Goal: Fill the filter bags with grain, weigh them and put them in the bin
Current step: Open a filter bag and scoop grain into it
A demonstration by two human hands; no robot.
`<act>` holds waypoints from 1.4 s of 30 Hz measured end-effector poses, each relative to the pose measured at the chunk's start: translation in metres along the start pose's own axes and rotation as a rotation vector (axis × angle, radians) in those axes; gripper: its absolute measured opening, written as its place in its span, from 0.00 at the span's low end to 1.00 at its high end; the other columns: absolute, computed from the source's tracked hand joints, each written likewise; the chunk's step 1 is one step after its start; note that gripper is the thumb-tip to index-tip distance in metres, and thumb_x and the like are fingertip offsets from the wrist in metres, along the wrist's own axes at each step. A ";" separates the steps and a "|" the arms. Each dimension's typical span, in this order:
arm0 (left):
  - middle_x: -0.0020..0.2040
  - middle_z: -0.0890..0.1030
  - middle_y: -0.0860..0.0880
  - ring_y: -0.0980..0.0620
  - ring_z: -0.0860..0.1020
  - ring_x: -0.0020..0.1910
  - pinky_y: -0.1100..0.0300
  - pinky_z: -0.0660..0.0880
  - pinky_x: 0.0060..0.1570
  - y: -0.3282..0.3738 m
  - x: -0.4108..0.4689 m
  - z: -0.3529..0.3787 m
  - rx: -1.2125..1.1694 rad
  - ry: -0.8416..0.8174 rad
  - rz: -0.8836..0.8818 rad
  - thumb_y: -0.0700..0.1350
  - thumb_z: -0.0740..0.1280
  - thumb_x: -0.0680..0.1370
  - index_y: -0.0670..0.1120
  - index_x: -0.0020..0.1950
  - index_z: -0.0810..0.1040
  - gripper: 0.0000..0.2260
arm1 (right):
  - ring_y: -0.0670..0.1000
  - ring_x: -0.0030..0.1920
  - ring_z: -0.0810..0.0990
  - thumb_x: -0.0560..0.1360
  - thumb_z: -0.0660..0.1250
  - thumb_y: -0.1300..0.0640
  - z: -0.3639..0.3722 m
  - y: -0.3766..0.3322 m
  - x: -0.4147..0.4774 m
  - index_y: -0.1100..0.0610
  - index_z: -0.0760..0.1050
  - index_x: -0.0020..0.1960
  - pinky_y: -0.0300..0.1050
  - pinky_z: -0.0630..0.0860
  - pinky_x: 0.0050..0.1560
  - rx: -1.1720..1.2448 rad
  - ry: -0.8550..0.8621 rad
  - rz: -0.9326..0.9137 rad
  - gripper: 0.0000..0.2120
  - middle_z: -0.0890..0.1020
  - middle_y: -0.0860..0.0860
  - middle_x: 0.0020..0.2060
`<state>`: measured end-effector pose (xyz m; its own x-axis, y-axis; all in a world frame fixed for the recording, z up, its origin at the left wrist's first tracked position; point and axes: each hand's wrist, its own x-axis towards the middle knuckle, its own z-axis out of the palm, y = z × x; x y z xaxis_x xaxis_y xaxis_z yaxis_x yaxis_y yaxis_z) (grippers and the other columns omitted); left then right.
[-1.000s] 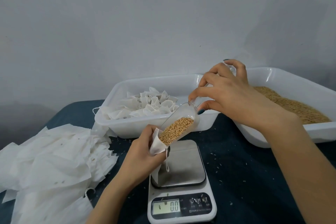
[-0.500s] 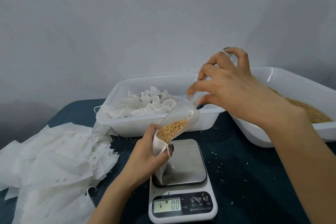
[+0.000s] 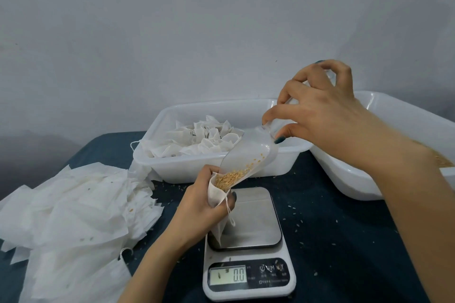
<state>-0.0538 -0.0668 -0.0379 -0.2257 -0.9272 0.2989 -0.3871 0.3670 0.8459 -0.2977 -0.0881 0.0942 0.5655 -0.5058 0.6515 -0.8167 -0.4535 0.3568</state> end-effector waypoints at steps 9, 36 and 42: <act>0.38 0.80 0.56 0.59 0.75 0.34 0.67 0.72 0.34 -0.002 0.001 0.000 0.002 0.030 0.015 0.50 0.68 0.74 0.56 0.50 0.71 0.09 | 0.59 0.59 0.73 0.70 0.73 0.45 0.007 0.009 -0.011 0.45 0.83 0.55 0.57 0.52 0.65 0.097 -0.065 0.060 0.14 0.80 0.47 0.48; 0.46 0.74 0.50 0.55 0.74 0.47 0.66 0.69 0.49 0.008 0.026 -0.021 0.245 0.143 0.182 0.46 0.55 0.82 0.52 0.47 0.75 0.10 | 0.57 0.44 0.75 0.81 0.59 0.63 0.110 0.079 -0.074 0.68 0.76 0.59 0.46 0.70 0.45 0.282 -0.910 1.057 0.12 0.76 0.56 0.40; 0.44 0.80 0.52 0.55 0.77 0.45 0.65 0.72 0.47 0.013 0.027 0.003 -0.121 -0.008 0.196 0.45 0.57 0.85 0.46 0.48 0.78 0.12 | 0.59 0.47 0.77 0.80 0.58 0.62 0.099 0.073 -0.074 0.64 0.75 0.54 0.50 0.75 0.49 0.119 -0.853 1.027 0.09 0.78 0.57 0.45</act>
<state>-0.0673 -0.0864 -0.0203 -0.2931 -0.8385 0.4593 -0.2249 0.5274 0.8193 -0.3875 -0.1562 0.0055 -0.3636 -0.9304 -0.0461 -0.9217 0.3665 -0.1273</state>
